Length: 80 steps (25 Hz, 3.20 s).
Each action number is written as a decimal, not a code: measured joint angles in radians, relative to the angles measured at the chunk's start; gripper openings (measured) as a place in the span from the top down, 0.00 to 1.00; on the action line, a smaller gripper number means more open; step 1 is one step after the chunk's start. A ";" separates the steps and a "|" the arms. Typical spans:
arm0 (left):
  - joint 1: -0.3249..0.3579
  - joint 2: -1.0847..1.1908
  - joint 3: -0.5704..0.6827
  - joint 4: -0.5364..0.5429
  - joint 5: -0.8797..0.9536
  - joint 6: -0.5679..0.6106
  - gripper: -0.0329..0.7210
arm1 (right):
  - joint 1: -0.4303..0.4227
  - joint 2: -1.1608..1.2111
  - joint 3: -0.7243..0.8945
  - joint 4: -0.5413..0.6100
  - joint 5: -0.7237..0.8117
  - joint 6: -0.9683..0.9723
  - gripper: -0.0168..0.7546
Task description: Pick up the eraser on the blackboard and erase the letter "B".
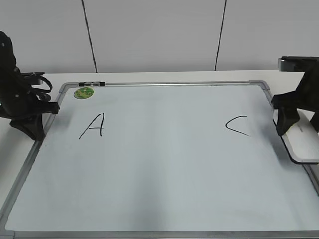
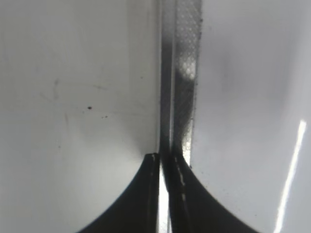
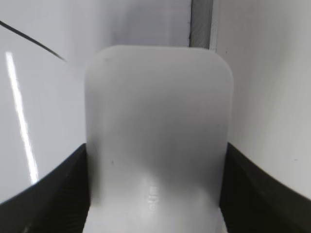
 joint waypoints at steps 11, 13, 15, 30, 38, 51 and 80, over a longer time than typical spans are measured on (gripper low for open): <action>0.000 0.000 0.000 0.000 0.000 0.000 0.94 | 0.000 0.075 0.000 0.004 -0.035 -0.002 0.30; 0.000 0.000 0.000 0.000 0.000 0.000 0.94 | 0.000 0.084 0.000 0.007 -0.039 -0.002 0.30; 0.000 0.000 0.000 0.000 0.000 0.000 0.94 | 0.000 0.091 0.000 0.010 -0.043 -0.002 0.30; 0.000 0.000 0.000 0.000 0.000 0.000 0.94 | 0.000 0.113 -0.002 0.012 -0.066 -0.002 0.21; 0.000 0.000 0.000 0.000 0.002 0.000 0.94 | 0.000 0.115 -0.029 0.014 -0.012 -0.003 0.13; 0.000 -0.002 -0.037 0.004 0.085 0.000 0.23 | 0.000 0.114 -0.193 0.014 0.153 -0.003 0.12; -0.024 -0.457 0.233 0.049 0.091 0.000 0.37 | 0.000 -0.293 0.157 0.080 0.037 0.008 0.33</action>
